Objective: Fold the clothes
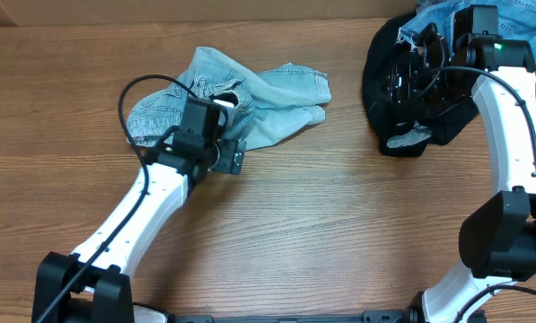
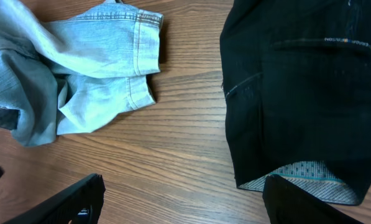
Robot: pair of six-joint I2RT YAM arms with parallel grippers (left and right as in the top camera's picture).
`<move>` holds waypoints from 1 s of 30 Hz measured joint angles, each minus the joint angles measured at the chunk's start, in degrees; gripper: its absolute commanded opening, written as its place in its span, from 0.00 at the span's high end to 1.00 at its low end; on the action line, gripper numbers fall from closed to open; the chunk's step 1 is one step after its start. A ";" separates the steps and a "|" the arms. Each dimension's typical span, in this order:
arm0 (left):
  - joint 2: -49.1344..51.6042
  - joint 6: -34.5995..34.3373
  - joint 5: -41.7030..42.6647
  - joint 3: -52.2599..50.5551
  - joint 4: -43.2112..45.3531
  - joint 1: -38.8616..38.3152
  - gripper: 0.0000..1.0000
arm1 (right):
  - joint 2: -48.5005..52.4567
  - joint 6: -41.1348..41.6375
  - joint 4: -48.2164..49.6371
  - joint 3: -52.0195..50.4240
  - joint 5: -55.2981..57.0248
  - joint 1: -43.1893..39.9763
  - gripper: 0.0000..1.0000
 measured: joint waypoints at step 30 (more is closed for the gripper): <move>12.70 6.78 -0.63 -3.91 25.49 2.80 0.48 | 0.00 -0.02 -0.87 0.00 -0.39 0.00 0.14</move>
